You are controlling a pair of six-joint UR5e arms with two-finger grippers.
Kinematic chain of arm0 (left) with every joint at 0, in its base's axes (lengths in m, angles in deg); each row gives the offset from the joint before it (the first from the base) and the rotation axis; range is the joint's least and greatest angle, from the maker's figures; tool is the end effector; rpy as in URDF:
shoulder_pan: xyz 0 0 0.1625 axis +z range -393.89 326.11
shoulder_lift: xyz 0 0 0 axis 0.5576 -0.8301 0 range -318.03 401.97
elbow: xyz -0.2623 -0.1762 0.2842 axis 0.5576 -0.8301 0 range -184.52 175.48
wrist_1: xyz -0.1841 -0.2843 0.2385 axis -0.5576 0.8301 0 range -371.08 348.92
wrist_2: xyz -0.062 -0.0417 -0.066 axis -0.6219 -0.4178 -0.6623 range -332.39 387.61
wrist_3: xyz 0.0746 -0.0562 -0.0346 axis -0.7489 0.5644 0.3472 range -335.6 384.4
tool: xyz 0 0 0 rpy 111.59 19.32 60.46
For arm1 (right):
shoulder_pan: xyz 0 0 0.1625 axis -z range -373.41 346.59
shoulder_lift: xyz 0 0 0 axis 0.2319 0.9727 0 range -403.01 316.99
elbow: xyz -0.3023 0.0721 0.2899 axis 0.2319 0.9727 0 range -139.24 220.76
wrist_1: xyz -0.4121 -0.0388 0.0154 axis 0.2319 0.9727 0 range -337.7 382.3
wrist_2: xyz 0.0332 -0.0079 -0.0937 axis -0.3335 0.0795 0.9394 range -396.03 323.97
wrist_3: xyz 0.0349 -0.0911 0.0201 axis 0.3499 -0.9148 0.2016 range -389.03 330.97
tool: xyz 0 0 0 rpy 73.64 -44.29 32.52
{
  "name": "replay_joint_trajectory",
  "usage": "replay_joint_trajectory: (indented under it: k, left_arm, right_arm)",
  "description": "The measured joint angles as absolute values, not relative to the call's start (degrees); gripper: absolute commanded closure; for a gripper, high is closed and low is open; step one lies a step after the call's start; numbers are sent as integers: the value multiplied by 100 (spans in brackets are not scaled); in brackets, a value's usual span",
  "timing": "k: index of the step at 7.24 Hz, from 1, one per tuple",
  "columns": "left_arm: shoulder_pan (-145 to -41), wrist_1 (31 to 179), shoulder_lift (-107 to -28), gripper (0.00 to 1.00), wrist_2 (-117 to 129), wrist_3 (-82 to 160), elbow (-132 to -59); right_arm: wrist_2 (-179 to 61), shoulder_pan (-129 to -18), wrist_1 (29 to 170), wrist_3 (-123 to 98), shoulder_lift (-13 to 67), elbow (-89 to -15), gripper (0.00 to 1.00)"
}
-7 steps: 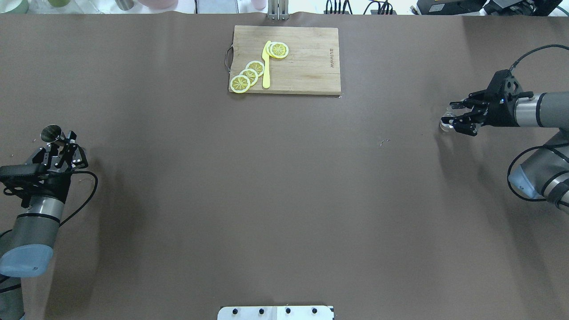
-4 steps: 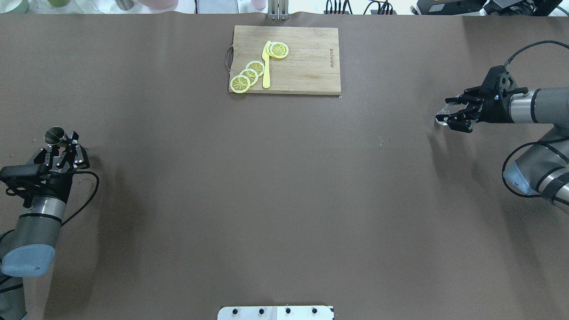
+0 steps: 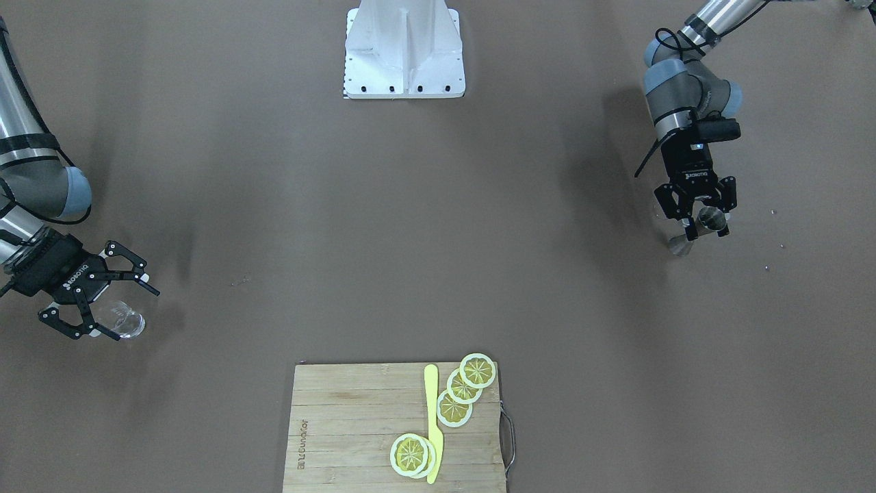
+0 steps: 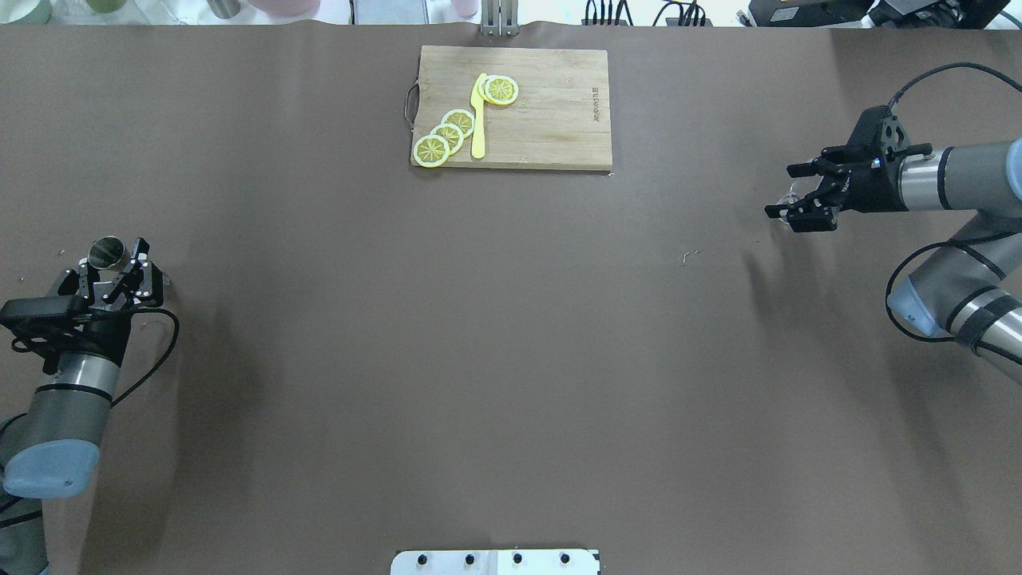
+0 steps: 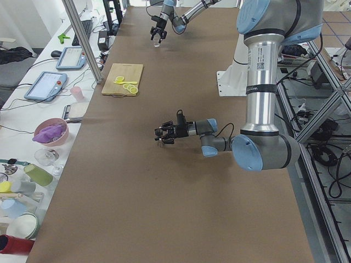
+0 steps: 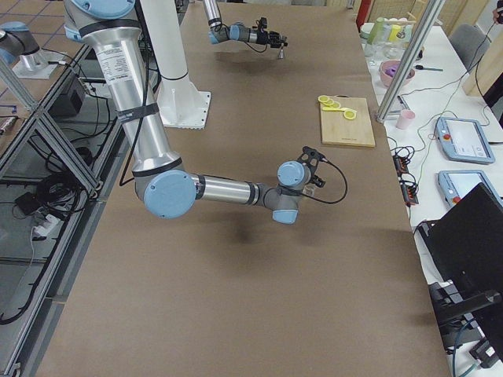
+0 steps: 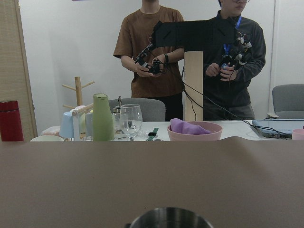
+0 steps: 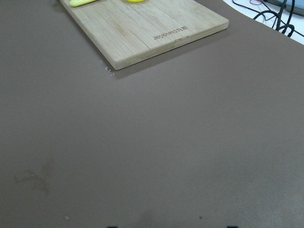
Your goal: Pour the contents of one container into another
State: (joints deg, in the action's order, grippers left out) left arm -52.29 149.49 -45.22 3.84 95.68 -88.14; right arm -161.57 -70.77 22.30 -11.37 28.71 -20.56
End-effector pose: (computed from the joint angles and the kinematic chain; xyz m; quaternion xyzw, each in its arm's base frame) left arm 0.3555 -0.3549 0.5813 0.5815 0.2557 -0.2767 0.7211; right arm -0.2692 -0.5601 0.5534 0.4522 -0.4713 -0.2890 0.6999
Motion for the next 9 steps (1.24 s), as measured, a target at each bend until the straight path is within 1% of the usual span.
replay_joint_trajectory:
  k: [4, 5, 7, 9]
  left_arm:
    - [-5223, 14958, -4485, 3, 379, 9563, -8958]
    - [-5225, 14961, -4445, 3, 379, 9558, -9052]
    - [-5231, 14949, -4175, 3, 361, 9536, -9426]
    - [-5229, 14897, -3702, 3, 286, 9452, -10087]
  right_arm:
    - [-16945, -7761, 2603, -1222, 2743, -2083, 9]
    - [-17109, -7958, 2735, -1333, 2731, -2085, 0]
    - [-17534, -8420, 3084, -1701, 2736, -2091, 0]
    - [-17852, -8815, 3235, -1883, 2858, -2086, 0]
